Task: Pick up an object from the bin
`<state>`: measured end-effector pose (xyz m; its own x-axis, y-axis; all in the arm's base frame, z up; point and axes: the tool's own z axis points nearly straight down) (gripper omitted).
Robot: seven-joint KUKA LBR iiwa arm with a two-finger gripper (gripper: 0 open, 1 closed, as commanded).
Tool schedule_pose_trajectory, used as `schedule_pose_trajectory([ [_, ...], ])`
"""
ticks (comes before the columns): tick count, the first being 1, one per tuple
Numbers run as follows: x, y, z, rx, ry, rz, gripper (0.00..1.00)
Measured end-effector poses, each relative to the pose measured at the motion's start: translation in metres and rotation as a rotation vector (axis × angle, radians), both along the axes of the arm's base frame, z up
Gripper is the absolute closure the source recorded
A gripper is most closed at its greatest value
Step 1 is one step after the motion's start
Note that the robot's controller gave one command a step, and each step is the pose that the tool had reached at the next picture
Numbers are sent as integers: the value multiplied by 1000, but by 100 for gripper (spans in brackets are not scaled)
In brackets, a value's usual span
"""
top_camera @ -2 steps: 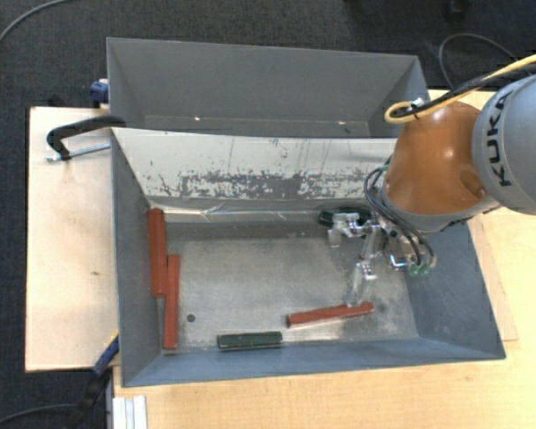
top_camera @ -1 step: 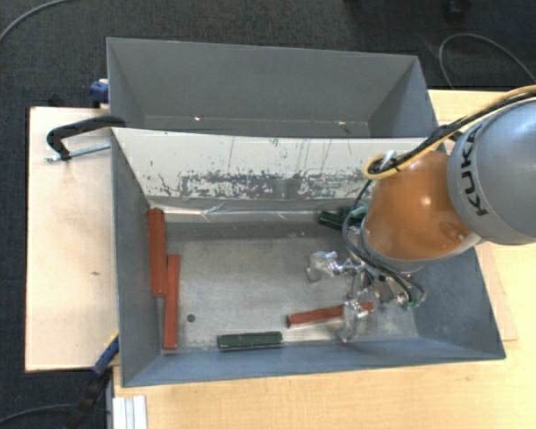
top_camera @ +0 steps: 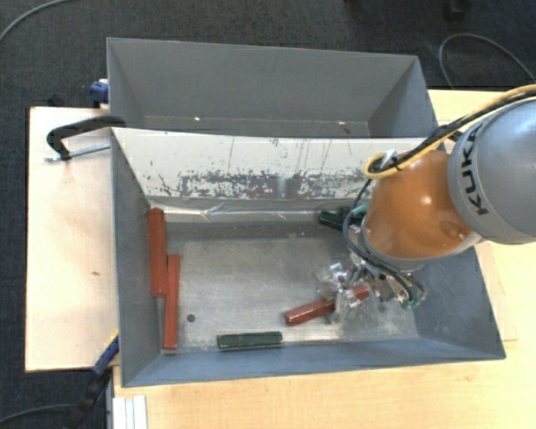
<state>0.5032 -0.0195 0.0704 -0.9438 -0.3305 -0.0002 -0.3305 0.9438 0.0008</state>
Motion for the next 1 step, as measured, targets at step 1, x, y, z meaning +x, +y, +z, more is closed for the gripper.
schedule_pose_trajectory([
  [1,6,-18,164,-1,-14,-9,100],
])
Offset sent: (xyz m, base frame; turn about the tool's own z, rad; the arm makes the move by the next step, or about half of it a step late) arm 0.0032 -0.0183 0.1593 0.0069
